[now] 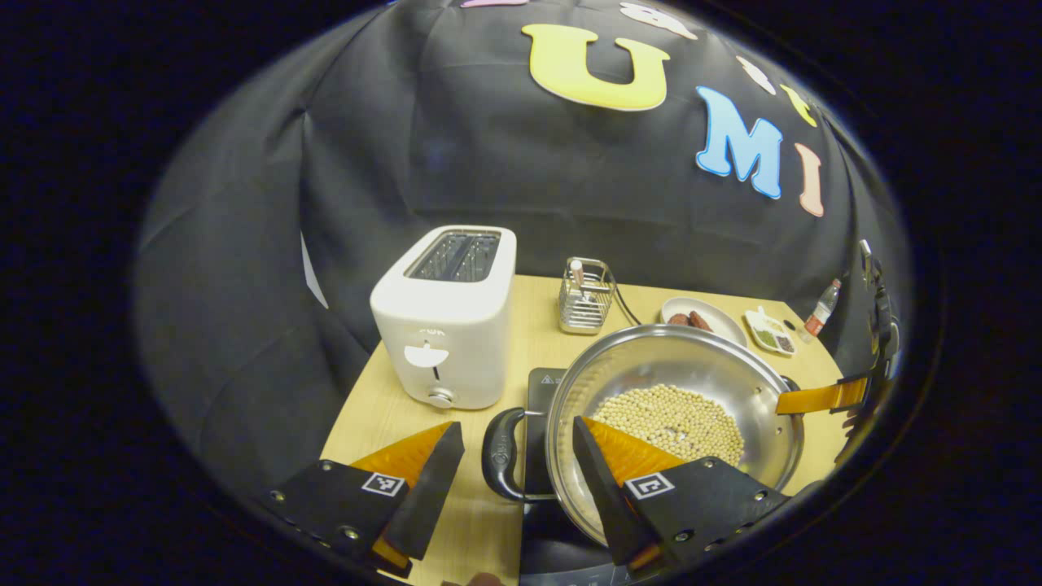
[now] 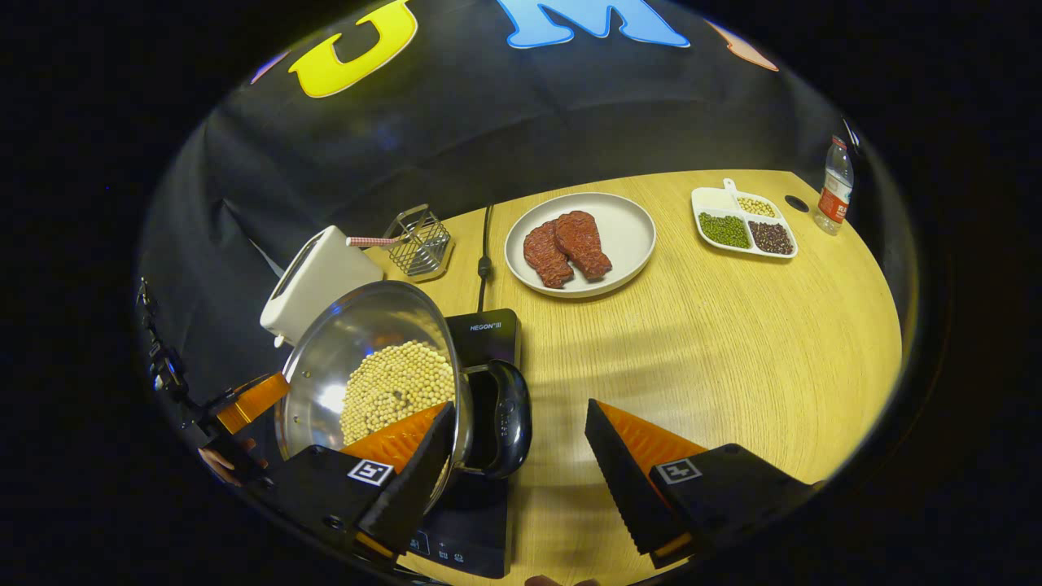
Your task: First push the handle of the pot to place it horizontally, then grasp the pot with both hands and set it on the induction cooktop.
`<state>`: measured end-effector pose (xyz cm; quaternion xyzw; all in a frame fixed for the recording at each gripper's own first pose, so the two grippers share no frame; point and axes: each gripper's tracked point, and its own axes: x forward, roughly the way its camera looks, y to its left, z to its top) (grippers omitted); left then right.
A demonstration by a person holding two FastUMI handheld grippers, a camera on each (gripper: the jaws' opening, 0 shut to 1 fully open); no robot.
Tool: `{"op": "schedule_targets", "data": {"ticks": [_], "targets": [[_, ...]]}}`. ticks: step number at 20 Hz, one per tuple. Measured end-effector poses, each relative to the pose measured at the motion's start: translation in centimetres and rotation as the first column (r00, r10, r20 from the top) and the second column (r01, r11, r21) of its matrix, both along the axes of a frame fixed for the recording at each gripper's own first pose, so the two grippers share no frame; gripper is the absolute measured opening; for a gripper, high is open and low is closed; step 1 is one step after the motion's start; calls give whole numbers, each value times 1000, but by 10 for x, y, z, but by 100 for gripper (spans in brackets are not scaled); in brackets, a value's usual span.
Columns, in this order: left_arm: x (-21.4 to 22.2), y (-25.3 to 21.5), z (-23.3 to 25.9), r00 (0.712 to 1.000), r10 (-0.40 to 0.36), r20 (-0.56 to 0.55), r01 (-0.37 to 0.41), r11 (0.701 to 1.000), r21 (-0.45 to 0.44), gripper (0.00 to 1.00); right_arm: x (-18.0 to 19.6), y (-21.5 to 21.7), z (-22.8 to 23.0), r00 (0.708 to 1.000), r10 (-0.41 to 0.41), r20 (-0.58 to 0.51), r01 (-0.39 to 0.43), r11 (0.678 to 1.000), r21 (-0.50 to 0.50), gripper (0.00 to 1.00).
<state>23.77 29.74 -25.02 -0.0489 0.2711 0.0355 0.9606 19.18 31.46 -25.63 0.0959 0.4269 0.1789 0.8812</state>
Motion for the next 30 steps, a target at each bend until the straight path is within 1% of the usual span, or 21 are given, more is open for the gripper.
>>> {"op": "schedule_targets", "data": {"ticks": [1, 2, 3, 4, 5, 6, 7, 8, 9, 11, 12, 13, 14, 15, 16, 17, 21, 22, 26, 28, 30], "targets": [[-5, -1, 10, 1000, 4, 25, -4, 1000, 13, 82, -2, -4, 7, 1000, 2, 14, -2, 1000, 1, 100], [-9, -3, 22, 999, 11, 50, -12, 1000, 29, 77, -4, -10, 14, 999, 5, 35, -6, 1000, 3, 100], [-15, -6, 36, 997, 19, 79, -23, 999, 45, 82, -5, -18, 21, 998, 2, 59, -2, 1000, -7, 97], [-19, -10, 52, 994, 27, 111, -33, 998, 57, 82, -5, -29, 28, 996, -4, 88, 6, 1000, -27, 97], [-26, -14, 66, 990, 34, 140, -44, 997, 65, 82, -6, -38, 35, 993, -7, 116, 12, 999, -39, 93], [-32, -18, 80, 985, 41, 168, -54, 996, 72, 78, -8, -47, 42, 990, -12, 140, 18, 999, -45, 98], [-37, -25, 94, 980, 46, 192, -64, 994, 86, 82, -11, -57, 47, 988, -18, 156, 27, 998, -51, 98], [-40, -31, 108, 973, 46, 225, -70, 993, 99, 78, -15, -68, 53, 985, -23, 168, 34, 997, -62, 98], [-42, -48, 121, 965, 23, 262, -51, 994, 98, 83, -18, -83, 59, 983, -27, 184, 42, 996, -79, 98], [-46, -77, 140, 952, -9, 305, -19, 996, 90, 82, -21, -108, 72, 973, -40, 229, 65, 993, -101, 98], [-47, -92, 149, 945, -21, 325, -8, 996, 88, 78, -24, -122, 81, 964, -49, 260, 80, 991, -107, 98], [-49, -108, 158, 938, -32, 345, 2, 996, 88, 82, -25, -137, 92, 953, -64, 295, 101, 988, -114, 98], [-50, -123, 169, 929, -41, 368, 9, 996, 89, 78, -26, -151, 103, 938, -79, 337, 123, 986, -113, 98], [-52, -140, 178, 919, -51, 391, 20, 996, 84, 82, -28, -166, 117, 919, -95, 384, 147, 983, -108, 98], [-54, -158, 186, 908, -58, 415, 30, 997, 75, 78, -31, -180, 129, 900, -106, 422, 164, 981, -102, 98], [-59, -173, 194, 898, -59, 436, 35, 997, 61, 82, -33, -192, 139, 883, -114, 456, 176, 980, -97, 98], [-75, -226, 212, 870, -30, 492, 32, 999, 4, 77, -41, -246, 179, 795, -146, 589, 231, 970, -71, 98], [-76, -241, 212, 863, -27, 505, 38, 999, -12, 88, -41, -256, 183, 772, -161, 614, 251, 966, -61, 98], [-105, -279, 219, 864, -4, 503, 1, 1000, 5, 87, -56, -312, 212, 681, -195, 706, 294, 956, -19, 97], [-123, -298, 226, 862, 35, 506, -33, 999, -14, 87, -61, -337, 222, 652, -176, 737, 287, 958, -25, 97], [-141, -317, 239, 843, 57, 534, -63, 998, -8, 91, -73, -359, 232, 639, -155, 754, 266, 963, -28, 97]]}}
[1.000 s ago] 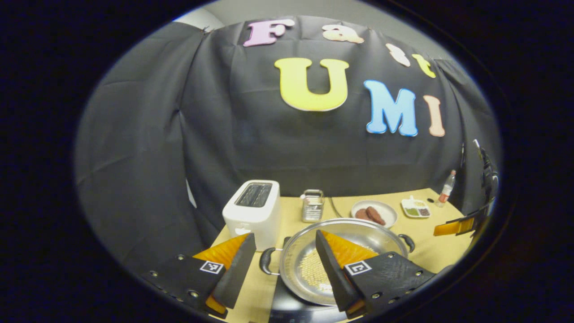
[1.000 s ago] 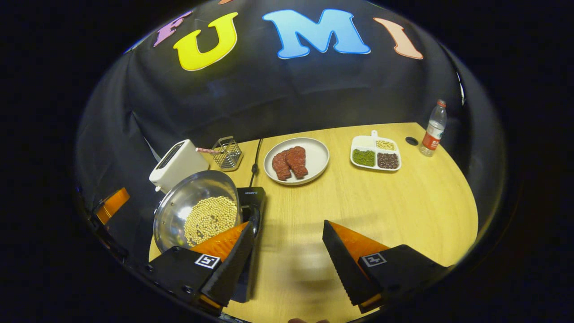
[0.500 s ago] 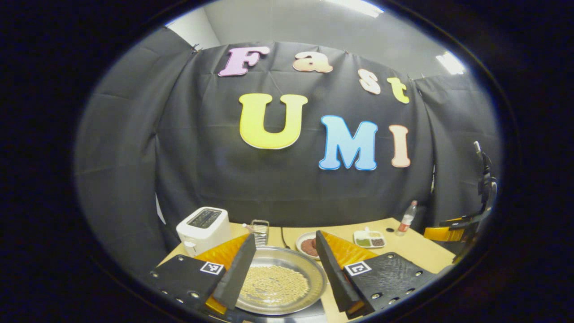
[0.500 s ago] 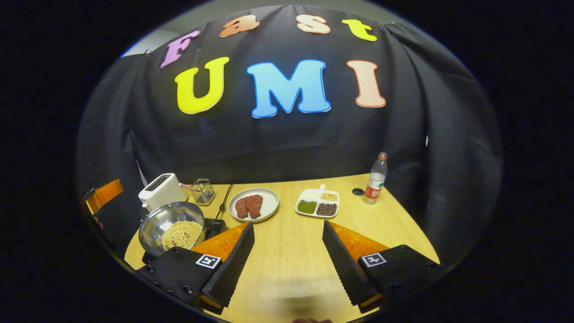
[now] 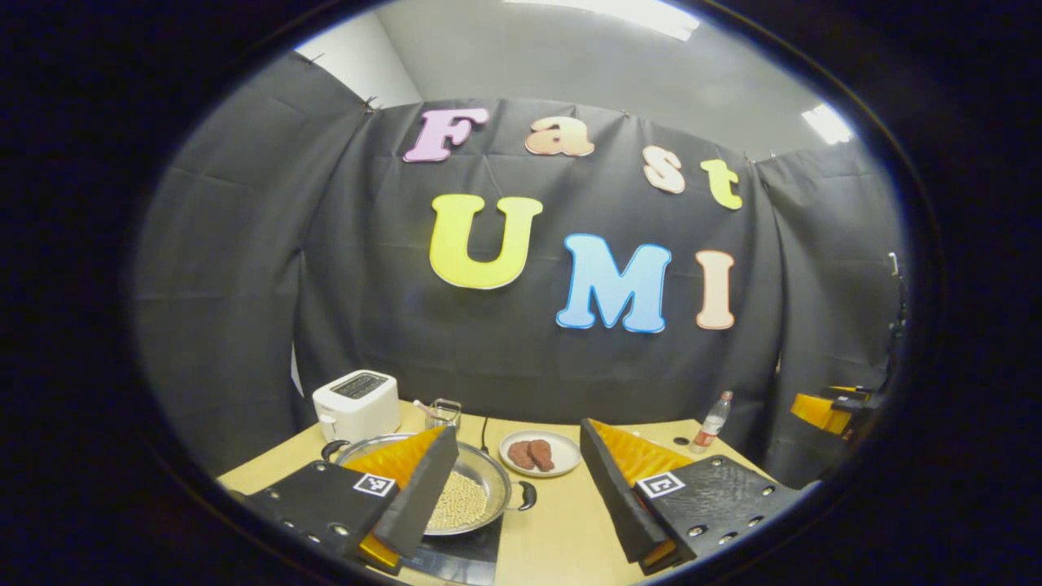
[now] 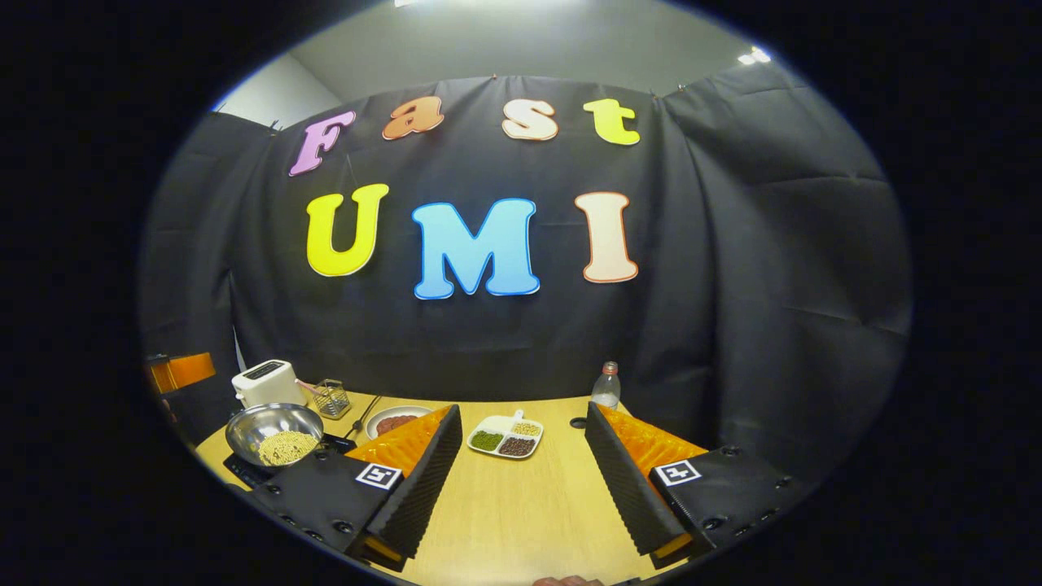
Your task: First push the handle of the pot to place it horizontally, then grasp the pot with both hands and set it on the induction cooktop.
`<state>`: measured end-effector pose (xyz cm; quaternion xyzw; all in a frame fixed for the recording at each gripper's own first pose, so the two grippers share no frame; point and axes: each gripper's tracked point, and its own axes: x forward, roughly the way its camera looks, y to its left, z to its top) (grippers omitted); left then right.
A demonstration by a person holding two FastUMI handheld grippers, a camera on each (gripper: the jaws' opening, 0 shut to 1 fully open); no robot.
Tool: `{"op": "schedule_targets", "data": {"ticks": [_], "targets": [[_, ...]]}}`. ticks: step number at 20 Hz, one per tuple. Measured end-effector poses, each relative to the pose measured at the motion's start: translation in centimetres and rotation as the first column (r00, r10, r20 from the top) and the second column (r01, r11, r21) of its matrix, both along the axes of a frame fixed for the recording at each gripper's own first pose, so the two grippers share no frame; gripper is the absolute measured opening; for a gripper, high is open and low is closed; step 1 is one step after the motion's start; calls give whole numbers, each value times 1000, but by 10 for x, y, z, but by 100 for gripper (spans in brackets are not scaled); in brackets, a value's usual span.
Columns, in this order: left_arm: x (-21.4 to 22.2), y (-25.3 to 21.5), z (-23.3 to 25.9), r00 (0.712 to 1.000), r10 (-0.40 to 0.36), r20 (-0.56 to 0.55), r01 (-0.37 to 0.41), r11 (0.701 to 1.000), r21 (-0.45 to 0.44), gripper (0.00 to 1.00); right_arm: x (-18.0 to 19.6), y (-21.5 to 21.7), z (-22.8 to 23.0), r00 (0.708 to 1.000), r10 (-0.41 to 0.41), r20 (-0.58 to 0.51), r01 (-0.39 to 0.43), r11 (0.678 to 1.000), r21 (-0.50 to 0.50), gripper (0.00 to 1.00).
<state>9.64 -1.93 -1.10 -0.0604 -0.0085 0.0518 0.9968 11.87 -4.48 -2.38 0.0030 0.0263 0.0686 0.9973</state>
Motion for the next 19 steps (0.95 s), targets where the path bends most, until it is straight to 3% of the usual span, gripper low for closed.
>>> {"op": "schedule_targets", "data": {"ticks": [1, 2, 4, 8, 9, 10, 14, 17, 19], "targets": [[-10, -9, 3, 1000, 17, 12, -17, 1000, 16, 95, -6, -6, 0, 1000, 22, -2, -22, 1000, 3, 97], [-20, -18, 7, 999, 36, 18, -36, 999, 29, 87, -10, -11, -1, 999, 42, 2, -42, 999, 5, 97], [-40, -36, 8, 997, 75, 17, -75, 996, 36, 91, -16, -29, -9, 998, 57, -9, -57, 998, 7, 97], [-63, -65, -11, 991, 129, -46, -125, 989, 79, 87, -32, -38, -30, 993, 96, -62, -96, 995, -2, 98], [-64, -74, -14, 991, 121, -57, -117, 990, 77, 92, -35, -35, -33, 992, 104, -78, -104, 995, -2, 98], [-65, -82, -15, 993, 107, -59, -102, 992, 70, 88, -38, -32, -35, 990, 115, -80, -115, 993, -5, 98], [-65, -90, -17, 996, 64, -67, -59, 996, 72, 92, -37, -21, -36, 989, 113, -93, -116, 993, -28, 98], [-62, -80, -21, 995, 58, -76, -53, 996, 73, 92, -41, -8, -34, 990, 108, -96, -105, 994, 27, 98], [-63, -69, -21, 996, 54, -75, -47, 995, 85, 88, -41, -1, -37, 990, 103, -99, -99, 994, 43, 92]]}}
